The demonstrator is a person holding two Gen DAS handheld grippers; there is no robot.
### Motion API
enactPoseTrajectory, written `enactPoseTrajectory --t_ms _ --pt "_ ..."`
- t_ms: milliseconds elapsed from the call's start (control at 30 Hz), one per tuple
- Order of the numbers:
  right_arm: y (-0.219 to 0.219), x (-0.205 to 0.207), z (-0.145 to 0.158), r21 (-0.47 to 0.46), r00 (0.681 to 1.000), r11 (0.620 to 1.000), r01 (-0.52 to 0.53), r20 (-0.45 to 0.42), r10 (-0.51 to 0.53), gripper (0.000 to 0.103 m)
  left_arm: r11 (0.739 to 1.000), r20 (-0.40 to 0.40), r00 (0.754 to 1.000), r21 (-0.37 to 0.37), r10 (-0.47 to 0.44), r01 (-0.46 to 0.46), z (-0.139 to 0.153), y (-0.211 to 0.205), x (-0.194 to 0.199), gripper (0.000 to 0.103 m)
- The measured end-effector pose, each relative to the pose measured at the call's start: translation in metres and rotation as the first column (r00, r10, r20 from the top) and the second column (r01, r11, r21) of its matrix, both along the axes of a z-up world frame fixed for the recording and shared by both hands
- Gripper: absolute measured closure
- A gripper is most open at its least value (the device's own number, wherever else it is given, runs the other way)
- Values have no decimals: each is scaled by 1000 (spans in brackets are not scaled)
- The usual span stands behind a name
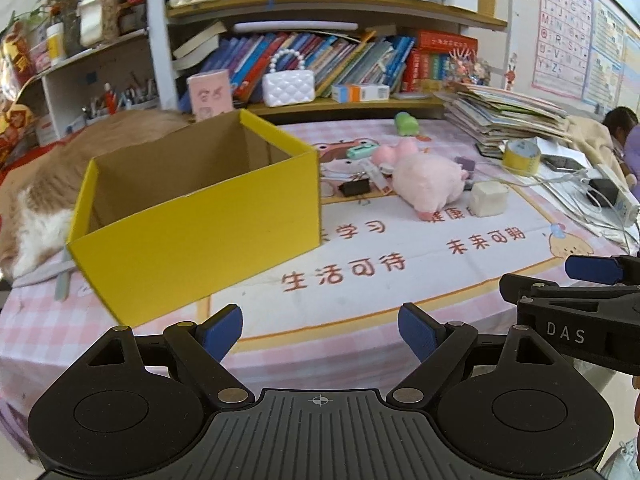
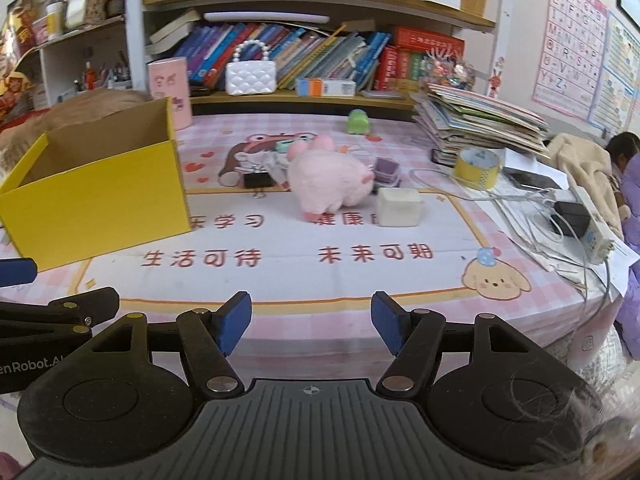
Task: Organize objects
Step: 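Withdraw both open tools from the box back toward the toys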
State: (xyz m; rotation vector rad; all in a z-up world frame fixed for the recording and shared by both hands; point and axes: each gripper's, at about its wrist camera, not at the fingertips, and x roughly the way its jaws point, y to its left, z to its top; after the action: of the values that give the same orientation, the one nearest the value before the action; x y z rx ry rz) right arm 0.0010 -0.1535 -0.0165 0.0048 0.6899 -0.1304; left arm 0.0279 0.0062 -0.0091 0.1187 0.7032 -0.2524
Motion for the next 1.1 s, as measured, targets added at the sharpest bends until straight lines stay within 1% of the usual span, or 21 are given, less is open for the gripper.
enactPoseTrajectory --t_ms 233,433,800,1100 --pt "-20 11 -3 16 999 999 29 -14 -29 39 1000 -15 1000 10 -27 27 -1 -19 12 16" --pt "-41 23 -5 20 999 999 46 -26 -46 38 999 -32 999 10 -32 32 -4 -38 25 16" --pt "-86 53 -10 25 997 998 50 -64 -49 37 999 -68 997 11 -37 38 -11 -83 52 16" --pt "-131 82 -16 38 994 997 64 -89 -60 35 999 -93 994 16 -48 50 -18 -127 80 16"
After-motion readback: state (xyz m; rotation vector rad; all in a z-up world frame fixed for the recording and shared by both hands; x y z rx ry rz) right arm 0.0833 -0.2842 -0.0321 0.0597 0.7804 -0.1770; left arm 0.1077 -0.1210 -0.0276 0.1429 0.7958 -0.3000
